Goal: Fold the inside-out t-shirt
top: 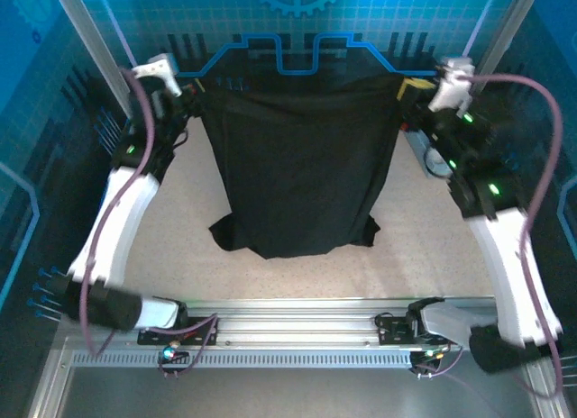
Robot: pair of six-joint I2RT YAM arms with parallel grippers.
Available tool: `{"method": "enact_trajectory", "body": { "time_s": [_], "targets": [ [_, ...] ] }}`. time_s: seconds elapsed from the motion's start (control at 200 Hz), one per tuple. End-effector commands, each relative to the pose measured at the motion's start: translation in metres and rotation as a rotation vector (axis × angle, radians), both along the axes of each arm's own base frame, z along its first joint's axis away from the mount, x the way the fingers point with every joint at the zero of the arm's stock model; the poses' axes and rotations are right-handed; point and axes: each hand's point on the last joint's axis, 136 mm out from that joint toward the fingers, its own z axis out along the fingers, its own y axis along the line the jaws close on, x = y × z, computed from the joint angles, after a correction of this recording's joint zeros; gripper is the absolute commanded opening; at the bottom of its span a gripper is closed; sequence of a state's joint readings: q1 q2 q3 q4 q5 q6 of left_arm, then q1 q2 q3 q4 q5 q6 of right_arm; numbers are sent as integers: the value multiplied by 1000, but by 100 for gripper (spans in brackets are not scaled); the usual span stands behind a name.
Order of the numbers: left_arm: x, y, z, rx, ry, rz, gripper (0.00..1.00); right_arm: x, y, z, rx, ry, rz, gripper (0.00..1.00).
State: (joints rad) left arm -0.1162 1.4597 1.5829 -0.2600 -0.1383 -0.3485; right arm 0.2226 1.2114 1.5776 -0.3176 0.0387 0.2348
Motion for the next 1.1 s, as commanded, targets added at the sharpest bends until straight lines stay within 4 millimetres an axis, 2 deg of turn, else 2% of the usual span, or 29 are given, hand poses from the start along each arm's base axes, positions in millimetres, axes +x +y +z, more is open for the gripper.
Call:
{"method": "enact_trajectory", "body": {
  "time_s": [0.0,0.06,0.135,0.23,0.31,0.355,0.4,0.44,0.505,0.56,0.61,0.675,0.705,0.785,0.82,0.825,0.83,0.875,0.925,0.995,1.06,1.095],
  "targets": [
    [30,11,55,2,-120,14,0,47,-10,42,37,-173,-77,0],
    [38,6,95,-10,-207,-13,0,59,-7,69,65,-236,-65,0],
    [25,-1,153,-27,-335,-58,0,51,-5,108,89,-325,-40,0],
    [-13,-6,222,-24,-501,-109,0,23,-7,154,98,-442,-22,0],
    [-51,-9,265,-11,-602,-143,0,-1,-6,182,92,-505,9,0],
    [-70,-13,280,-5,-642,-172,0,-11,-3,190,85,-514,31,0],
    [-87,-18,286,3,-660,-211,0,-18,1,191,75,-505,57,0],
    [-98,-22,285,6,-655,-239,0,-22,4,188,65,-489,74,0],
    [-112,-29,272,11,-628,-284,0,-23,8,172,52,-438,90,0],
    [-119,-34,246,2,-576,-316,0,-21,9,149,46,-367,91,0],
    [-125,-38,213,-26,-515,-338,0,-20,10,123,44,-294,94,0],
    [-137,-45,161,-86,-420,-371,0,-19,8,76,47,-173,82,0],
    [-150,-48,139,-121,-387,-384,0,-19,6,50,46,-112,70,0],
    [-160,-63,52,-211,-243,-419,0,-20,-2,-31,71,64,23,0],
    [-166,-71,17,-228,-179,-446,0,-21,-2,-71,78,147,14,0],
    [-166,-72,9,-230,-164,-448,0,-22,-3,-81,78,171,8,0],
    [-166,-73,3,-232,-150,-448,0,-22,-3,-81,78,171,8,0],
    [-171,-82,-48,-244,-34,-456,0,-24,-7,-128,71,263,-18,0],
    [-176,-93,-102,-247,78,-471,0,-27,-13,-170,56,348,-46,0],
    [-184,-113,-172,-231,229,-512,0,-29,-20,-216,49,446,-75,0],
    [-193,-132,-221,-190,345,-560,0,-31,-25,-243,38,497,-99,0],
    [-198,-144,-240,-168,389,-597,1,-32,-28,-254,29,516,-113,0]
  ]
}}
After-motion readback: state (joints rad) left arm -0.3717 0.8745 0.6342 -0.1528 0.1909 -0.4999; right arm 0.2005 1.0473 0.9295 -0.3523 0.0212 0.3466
